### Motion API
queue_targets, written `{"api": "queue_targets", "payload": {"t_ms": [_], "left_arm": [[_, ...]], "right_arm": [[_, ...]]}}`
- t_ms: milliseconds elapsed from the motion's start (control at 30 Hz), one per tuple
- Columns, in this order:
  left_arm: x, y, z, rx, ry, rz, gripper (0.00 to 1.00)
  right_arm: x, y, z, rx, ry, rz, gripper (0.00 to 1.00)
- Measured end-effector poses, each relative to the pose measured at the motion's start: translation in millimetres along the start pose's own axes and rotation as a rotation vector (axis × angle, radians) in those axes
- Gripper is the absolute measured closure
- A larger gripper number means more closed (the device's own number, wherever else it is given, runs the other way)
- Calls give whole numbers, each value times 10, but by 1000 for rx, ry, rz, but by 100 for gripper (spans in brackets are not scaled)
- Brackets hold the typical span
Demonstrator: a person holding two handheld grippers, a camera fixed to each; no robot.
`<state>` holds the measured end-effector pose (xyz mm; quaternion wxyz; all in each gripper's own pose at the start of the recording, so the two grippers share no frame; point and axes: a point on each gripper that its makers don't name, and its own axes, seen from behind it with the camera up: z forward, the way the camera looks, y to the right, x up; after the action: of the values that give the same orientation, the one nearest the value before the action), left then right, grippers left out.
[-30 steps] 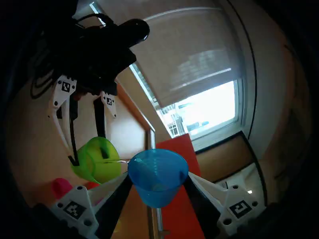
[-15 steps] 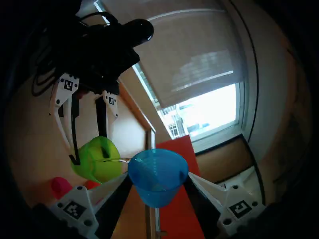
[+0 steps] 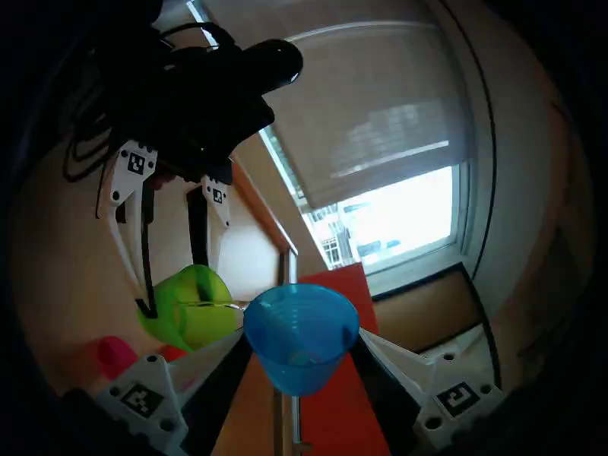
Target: Pour water
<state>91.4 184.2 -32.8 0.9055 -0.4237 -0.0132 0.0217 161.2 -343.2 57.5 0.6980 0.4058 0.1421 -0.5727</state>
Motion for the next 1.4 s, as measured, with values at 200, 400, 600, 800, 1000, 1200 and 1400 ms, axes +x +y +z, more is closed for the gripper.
{"api": "queue_targets", "payload": {"t_ms": [200, 400, 600, 800, 1000, 1200, 1400], "left_arm": [[10, 2, -3, 0, 1, 0, 20], [16, 4, -8, 1, 3, -2, 20], [24, 11, -5, 0, 4, -2, 20], [41, 6, -1, 1, 8, -3, 20], [38, -2, -4, 1, 8, -4, 20], [42, -9, -2, 2, 9, -6, 20], [43, -3, 2, 1, 11, -6, 20]], "right_arm": [[1, 3, -7, 1, 0, -9, 11], [11, 26, -14, -2, 2, -12, 12], [13, 38, -28, -3, 4, -20, 12], [6, 61, -34, -5, 6, -29, 12], [11, 78, -29, -9, 7, -41, 12], [11, 93, -26, -11, 8, -51, 12], [4, 103, -28, -13, 6, -62, 12]]}}
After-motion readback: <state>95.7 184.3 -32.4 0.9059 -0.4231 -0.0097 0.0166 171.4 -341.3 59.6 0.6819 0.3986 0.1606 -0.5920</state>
